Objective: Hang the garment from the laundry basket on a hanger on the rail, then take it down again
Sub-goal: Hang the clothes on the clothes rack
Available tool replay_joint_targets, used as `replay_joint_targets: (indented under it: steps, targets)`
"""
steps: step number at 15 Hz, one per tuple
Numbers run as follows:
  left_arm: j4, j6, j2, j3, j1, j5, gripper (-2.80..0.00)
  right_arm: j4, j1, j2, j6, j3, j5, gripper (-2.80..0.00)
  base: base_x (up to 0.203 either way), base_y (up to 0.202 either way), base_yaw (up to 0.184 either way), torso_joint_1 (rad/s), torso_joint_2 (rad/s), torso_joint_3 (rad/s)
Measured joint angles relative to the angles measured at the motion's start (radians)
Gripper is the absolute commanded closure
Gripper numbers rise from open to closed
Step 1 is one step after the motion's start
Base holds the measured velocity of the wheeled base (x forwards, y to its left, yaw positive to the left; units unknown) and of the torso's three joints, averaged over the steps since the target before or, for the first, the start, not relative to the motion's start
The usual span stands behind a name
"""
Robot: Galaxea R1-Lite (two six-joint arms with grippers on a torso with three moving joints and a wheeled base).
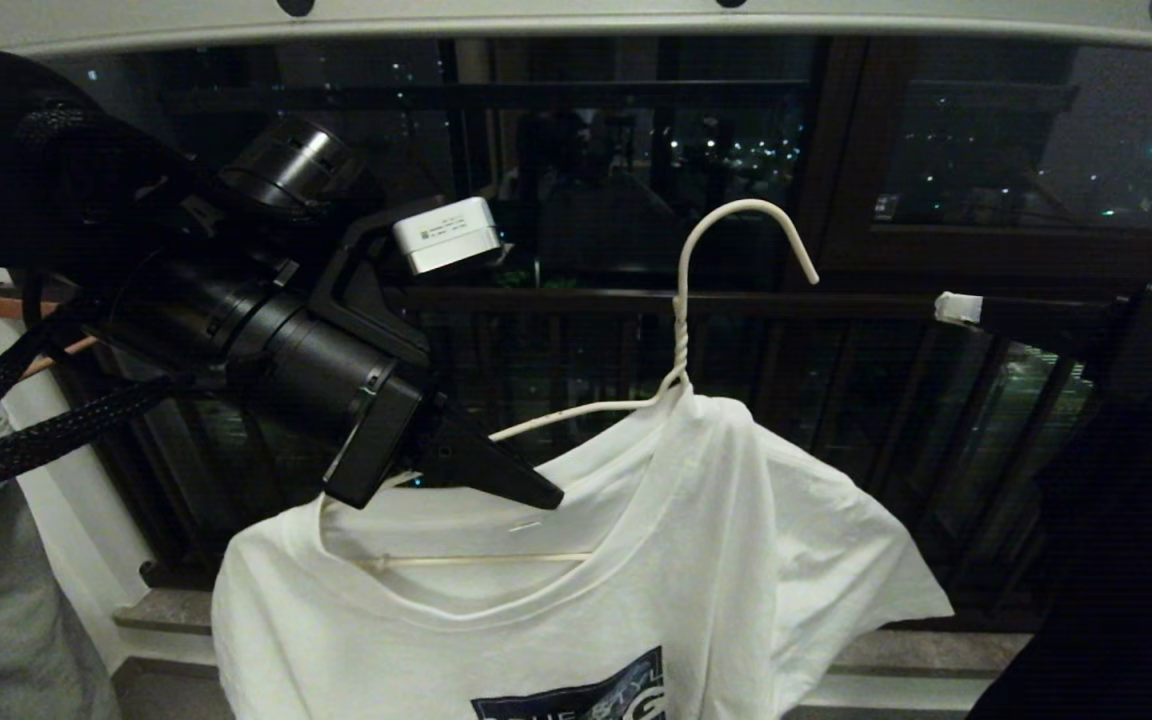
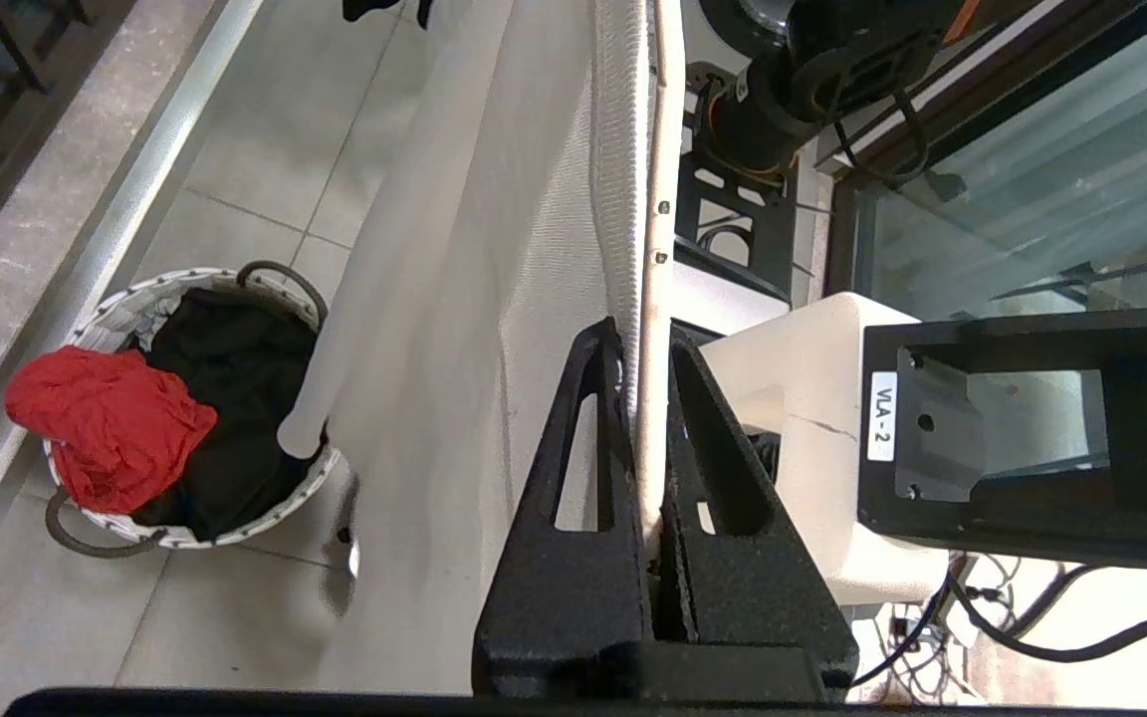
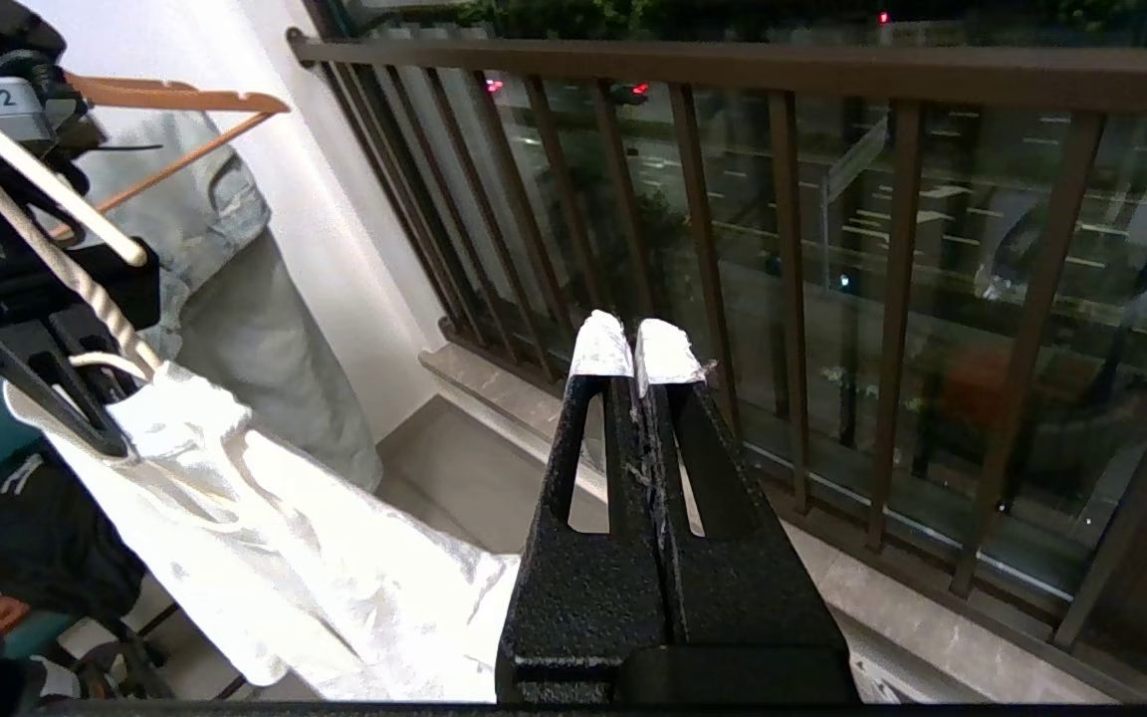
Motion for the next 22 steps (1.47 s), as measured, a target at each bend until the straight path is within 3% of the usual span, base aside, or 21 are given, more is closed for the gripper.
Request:
replay_joint_targets:
  steps: [22]
  targets:
    - [-0.004,-0.005,-0.003,0.016,-0.014,-0.003,0.00,0.006,0.005,-0.012,0.000,0.005,0.020,0.00,0.000,0.000,0.000,0.010,-0.02,-0.011]
